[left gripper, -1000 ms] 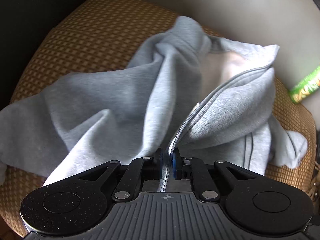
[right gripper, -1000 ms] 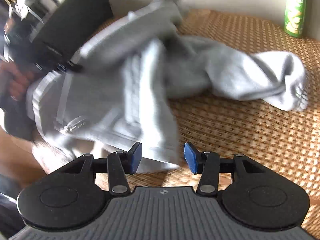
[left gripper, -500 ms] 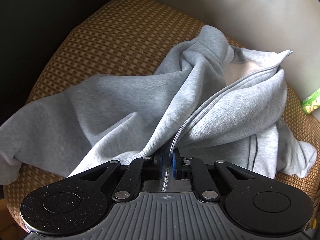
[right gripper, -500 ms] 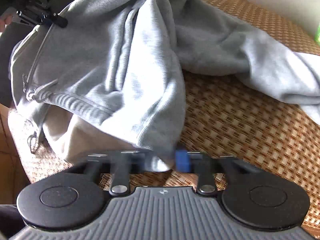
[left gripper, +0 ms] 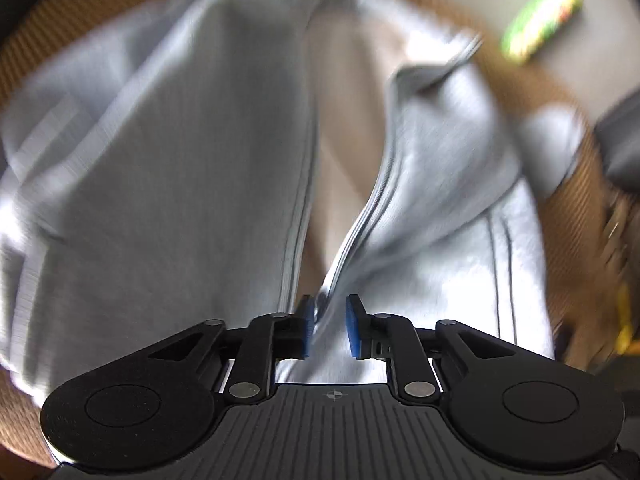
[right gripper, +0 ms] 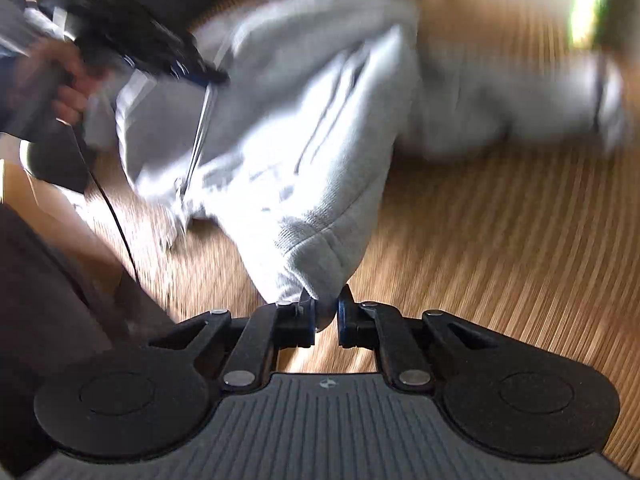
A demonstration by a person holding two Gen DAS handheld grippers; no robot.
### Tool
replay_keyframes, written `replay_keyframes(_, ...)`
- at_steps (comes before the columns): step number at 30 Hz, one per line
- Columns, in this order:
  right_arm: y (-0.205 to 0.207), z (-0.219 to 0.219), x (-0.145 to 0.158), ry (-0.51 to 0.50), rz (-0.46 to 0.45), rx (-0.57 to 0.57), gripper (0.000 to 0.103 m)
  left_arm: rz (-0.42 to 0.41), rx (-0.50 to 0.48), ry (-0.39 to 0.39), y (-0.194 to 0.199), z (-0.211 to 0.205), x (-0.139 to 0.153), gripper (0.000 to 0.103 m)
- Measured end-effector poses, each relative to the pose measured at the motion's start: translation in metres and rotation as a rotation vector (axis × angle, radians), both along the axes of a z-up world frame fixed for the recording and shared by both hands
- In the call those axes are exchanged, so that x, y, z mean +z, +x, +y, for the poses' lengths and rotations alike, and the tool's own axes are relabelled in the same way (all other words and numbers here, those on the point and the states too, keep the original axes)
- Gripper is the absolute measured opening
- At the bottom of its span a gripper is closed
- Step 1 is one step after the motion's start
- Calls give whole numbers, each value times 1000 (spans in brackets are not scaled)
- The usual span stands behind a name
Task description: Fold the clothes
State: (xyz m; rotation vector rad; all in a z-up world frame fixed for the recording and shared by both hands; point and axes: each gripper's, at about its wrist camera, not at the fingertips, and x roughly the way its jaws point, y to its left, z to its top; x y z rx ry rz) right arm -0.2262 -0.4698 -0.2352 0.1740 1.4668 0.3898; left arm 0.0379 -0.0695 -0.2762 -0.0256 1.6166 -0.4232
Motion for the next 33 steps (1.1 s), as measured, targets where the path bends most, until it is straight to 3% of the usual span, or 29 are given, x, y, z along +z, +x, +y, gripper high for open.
replay_keyframes(3, -12, -4, -67, 6, 187, -72, 18, 76, 2, 91, -14, -2, -32, 36)
replay_keyframes(5, -7, -11, -82, -6, 256, -85, 24, 51, 13, 57, -14, 2, -20, 36)
replay_keyframes(7, 1, -29, -64, 14, 203, -82, 28, -2, -8, 10, -9, 5, 6, 44)
replay_keyframes(8, 5, -38, -53, 27, 170, -79, 39, -30, -21, -9, -6, 6, 19, 54)
replay_keyframes(10, 14, -59, -30, 49, 95, -82, 49, -101, -48, -44, 4, 6, 50, 58)
replay_keyframes(13, 38, -99, 0, 57, -15, -149, 50, -204, -65, -111, 22, -2, 93, 61)
replay_keyframes(16, 66, -135, 17, 25, -128, -236, 53, -312, -110, -148, 47, -36, 114, 67)
replay_keyframes(18, 90, -158, 16, -19, -188, -307, 53, -362, -154, -150, 63, -74, 112, 70)
replay_keyframes(23, 156, -211, -4, -113, -286, -499, 55, -387, -247, -69, 90, -160, 77, 70)
replay_keyframes(26, 186, -242, -30, -170, -280, -550, 55, -392, -304, -3, 98, -197, 49, 69)
replay_keyframes(30, 206, -269, -67, -210, -260, -589, 55, -376, -361, 36, 101, -215, 26, 69)
replay_keyframes(33, 214, -283, -85, -170, -256, -572, 63, -379, -440, 70, 102, -231, 12, 70)
